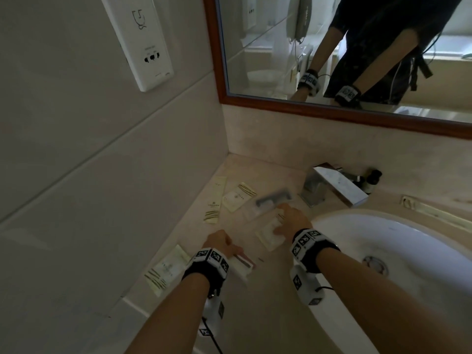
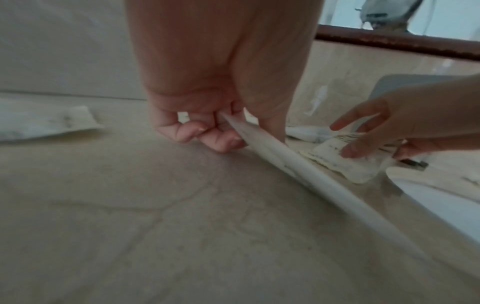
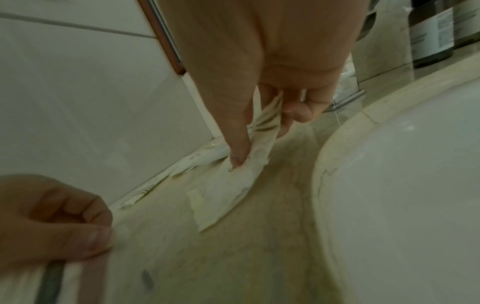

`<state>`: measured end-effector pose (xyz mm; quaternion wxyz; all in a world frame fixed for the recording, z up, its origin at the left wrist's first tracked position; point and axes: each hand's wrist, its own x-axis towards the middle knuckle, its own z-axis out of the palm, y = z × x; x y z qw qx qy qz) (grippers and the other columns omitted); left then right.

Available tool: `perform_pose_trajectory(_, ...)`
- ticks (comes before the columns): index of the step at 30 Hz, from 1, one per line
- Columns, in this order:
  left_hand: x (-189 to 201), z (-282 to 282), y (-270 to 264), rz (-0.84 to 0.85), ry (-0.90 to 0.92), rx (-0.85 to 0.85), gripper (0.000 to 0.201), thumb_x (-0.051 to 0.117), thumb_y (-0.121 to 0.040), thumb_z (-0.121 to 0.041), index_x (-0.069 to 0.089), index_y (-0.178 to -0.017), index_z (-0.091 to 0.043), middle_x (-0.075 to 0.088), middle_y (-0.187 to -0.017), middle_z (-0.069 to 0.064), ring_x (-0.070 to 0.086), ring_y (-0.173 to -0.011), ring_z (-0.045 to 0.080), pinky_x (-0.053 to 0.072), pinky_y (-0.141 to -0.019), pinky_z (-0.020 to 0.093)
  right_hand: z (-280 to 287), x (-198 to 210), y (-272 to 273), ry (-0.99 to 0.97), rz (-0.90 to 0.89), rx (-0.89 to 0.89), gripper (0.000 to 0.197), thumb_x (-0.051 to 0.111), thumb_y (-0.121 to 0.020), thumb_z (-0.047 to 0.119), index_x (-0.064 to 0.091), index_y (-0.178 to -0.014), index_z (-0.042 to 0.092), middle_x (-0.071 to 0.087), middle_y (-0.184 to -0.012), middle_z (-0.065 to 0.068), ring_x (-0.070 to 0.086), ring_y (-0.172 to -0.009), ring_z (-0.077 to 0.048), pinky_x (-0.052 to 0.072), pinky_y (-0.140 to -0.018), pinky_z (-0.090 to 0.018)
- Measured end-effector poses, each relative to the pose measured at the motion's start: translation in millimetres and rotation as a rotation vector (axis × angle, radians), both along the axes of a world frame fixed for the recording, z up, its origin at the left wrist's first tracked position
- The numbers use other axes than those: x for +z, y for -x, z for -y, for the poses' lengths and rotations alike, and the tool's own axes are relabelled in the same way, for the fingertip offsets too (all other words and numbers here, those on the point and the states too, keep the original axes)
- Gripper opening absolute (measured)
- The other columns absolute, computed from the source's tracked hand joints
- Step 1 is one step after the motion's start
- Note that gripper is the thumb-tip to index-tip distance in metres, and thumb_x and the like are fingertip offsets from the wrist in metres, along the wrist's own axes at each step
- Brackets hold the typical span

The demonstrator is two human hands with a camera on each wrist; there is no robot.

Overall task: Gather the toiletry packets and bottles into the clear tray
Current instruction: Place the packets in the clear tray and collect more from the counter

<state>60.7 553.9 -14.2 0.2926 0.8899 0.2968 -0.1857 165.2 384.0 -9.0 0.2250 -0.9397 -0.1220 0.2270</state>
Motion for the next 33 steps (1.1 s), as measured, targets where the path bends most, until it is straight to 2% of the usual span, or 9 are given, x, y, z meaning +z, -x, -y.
perform_pose_trajectory(3,1,10,3,0.072,0.067,0.049,0.031,0.067,-0.084,-0.033,0.065,-0.097,-0.005,0.067,-0.101,0.009,0.062,-0.099,0.026,0.047,-0.073,0.026,6,5,6,-0.100,0.035,0.020,0.052,0.058,-0.091,0.016,0.038,-0.139,0.016,0.050,-0.136,-0.017,0.049,-0.124,-0.032,0.041,-0.103,-0.037)
perform_pose_trajectory(4,1,15,5,0.108,0.094,0.066,0.023,0.065,-0.086,-0.031,0.064,-0.084,-0.008,0.064,-0.088,0.004,0.061,-0.094,0.024,0.044,-0.068,0.023,9,7,8,-0.139,0.050,0.026,0.049,0.055,-0.092,0.013,0.040,-0.138,0.017,0.052,-0.134,-0.017,0.050,-0.123,-0.032,0.041,-0.102,-0.036)
perform_pose_trajectory(6,6,26,7,0.184,0.138,0.124,0.028,0.063,-0.088,-0.027,0.050,-0.065,-0.016,0.052,-0.071,-0.002,0.053,-0.086,0.019,0.037,-0.064,0.021,18,14,12,-0.236,0.089,0.023,0.046,0.053,-0.092,0.006,0.044,-0.136,0.017,0.055,-0.131,-0.018,0.052,-0.120,-0.033,0.043,-0.101,-0.036)
perform_pose_trajectory(11,30,60,0,0.462,0.209,0.232,0.023,0.064,-0.088,-0.020,0.060,-0.092,0.002,0.064,-0.100,0.023,0.060,-0.097,0.031,0.035,-0.075,0.023,59,36,16,-0.428,0.175,-0.043,0.043,0.051,-0.091,0.001,0.048,-0.131,0.015,0.058,-0.125,-0.016,0.055,-0.112,-0.031,0.046,-0.091,-0.033)
perform_pose_trajectory(14,45,100,-6,0.554,0.229,0.230,0.027,0.067,-0.084,-0.016,0.062,-0.097,0.007,0.067,-0.102,0.025,0.062,-0.098,0.034,0.040,-0.075,0.026,104,50,22,-0.508,0.272,-0.129,0.038,0.049,-0.091,0.001,0.052,-0.128,0.013,0.060,-0.106,-0.011,0.055,-0.094,-0.023,0.039,-0.076,-0.026)
perform_pose_trajectory(16,50,134,-8,0.588,0.256,0.198,0.022,0.068,-0.083,-0.012,0.063,-0.097,0.003,0.068,-0.098,0.026,0.064,-0.094,0.036,0.044,-0.075,0.028,142,58,28,-0.523,0.319,-0.179,0.037,0.047,-0.092,0.002,0.054,-0.126,0.015,0.060,-0.098,-0.009,0.057,-0.090,-0.027,0.041,-0.072,-0.028)
perform_pose_trajectory(20,52,223,-8,0.558,0.311,0.045,0.019,0.062,-0.086,-0.009,0.066,-0.104,-0.003,0.063,-0.088,0.018,0.063,-0.092,0.033,0.049,-0.080,0.031,237,71,45,-0.496,0.422,-0.290,0.035,0.045,-0.092,0.002,0.060,-0.121,0.016,0.066,-0.107,-0.010,0.060,-0.096,-0.029,0.043,-0.077,-0.028)
perform_pose_trajectory(24,50,321,-14,0.545,0.346,-0.082,0.019,0.059,-0.089,-0.010,0.068,-0.104,-0.005,0.068,-0.105,0.022,0.061,-0.100,0.033,0.043,-0.079,0.026,345,80,62,-0.323,0.467,-0.394,0.035,0.041,-0.095,0.003,0.062,-0.121,0.014,0.063,-0.125,-0.010,0.057,-0.114,-0.028,0.044,-0.095,-0.031)
perform_pose_trajectory(33,45,519,-14,0.544,0.412,-0.249,0.016,0.056,-0.090,-0.011,0.065,-0.100,-0.003,0.069,-0.103,0.020,0.064,-0.096,0.034,0.053,-0.082,0.035,538,65,116,-0.121,0.384,-0.776,0.046,0.037,-0.091,-0.001,0.054,-0.128,0.021,0.059,-0.130,-0.011,0.056,-0.114,-0.031,0.048,-0.093,-0.039)
